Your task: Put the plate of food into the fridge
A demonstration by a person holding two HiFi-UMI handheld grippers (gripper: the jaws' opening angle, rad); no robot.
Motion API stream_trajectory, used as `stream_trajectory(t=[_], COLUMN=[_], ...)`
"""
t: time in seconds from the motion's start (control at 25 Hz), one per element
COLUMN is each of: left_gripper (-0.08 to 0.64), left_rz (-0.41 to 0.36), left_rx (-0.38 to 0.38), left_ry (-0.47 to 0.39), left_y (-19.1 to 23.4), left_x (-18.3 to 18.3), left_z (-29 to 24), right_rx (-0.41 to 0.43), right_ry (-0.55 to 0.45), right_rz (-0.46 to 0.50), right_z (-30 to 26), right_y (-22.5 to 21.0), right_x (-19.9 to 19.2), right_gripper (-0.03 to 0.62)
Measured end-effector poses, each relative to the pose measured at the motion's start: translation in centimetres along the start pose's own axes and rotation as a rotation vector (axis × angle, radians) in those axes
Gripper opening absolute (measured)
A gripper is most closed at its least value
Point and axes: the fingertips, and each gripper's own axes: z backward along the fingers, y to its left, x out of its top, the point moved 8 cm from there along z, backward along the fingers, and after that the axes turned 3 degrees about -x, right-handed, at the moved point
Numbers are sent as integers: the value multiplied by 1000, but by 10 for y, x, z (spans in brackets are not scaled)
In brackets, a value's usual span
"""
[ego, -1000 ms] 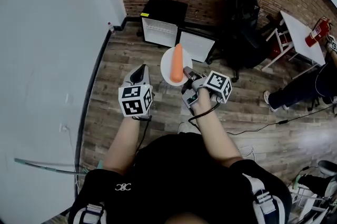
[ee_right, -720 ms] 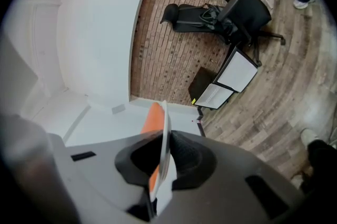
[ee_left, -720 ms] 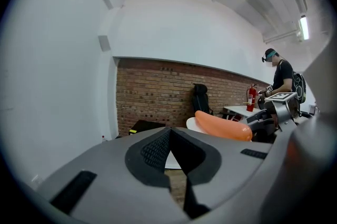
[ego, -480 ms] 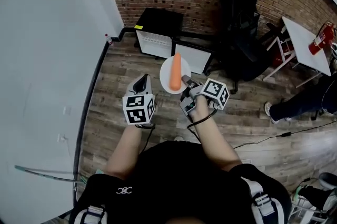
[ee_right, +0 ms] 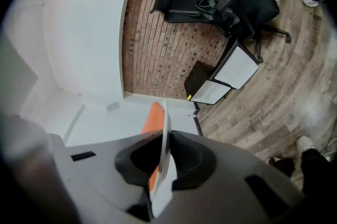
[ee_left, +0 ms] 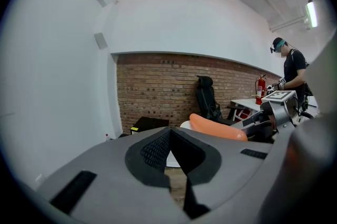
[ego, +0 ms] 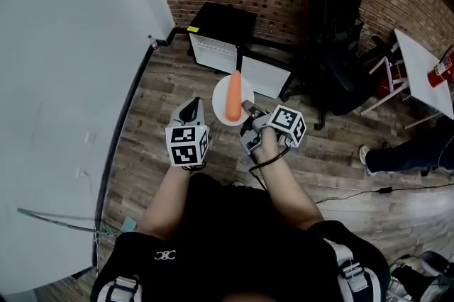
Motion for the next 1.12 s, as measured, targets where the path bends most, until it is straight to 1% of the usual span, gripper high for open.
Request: stream_trajectory(t=[0.2, 0.48, 0.72, 0.96, 1.12], left_gripper=[-3, -3, -3, -3, -3], left_rz=[13, 19, 45, 33, 44], left_rx=[6, -27, -66, -121, -150], left_ry=[0, -18, -3, 7, 18], left_y=[16, 48, 113, 185, 233], left_x=[3, 14, 22, 42, 53], left_z=[-20, -65, -118, -170, -199], right_rx=[2, -15, -57, -96, -122], right_ry=[6, -30, -61, -104, -126], right_rz=[25, 36, 41, 30, 22], right_z=[-20, -62, -131, -202, -247], right_y=[8, 17, 33, 61, 76], right_x=[8, 27, 36, 39, 38], right_gripper=[38, 38, 38, 38, 38])
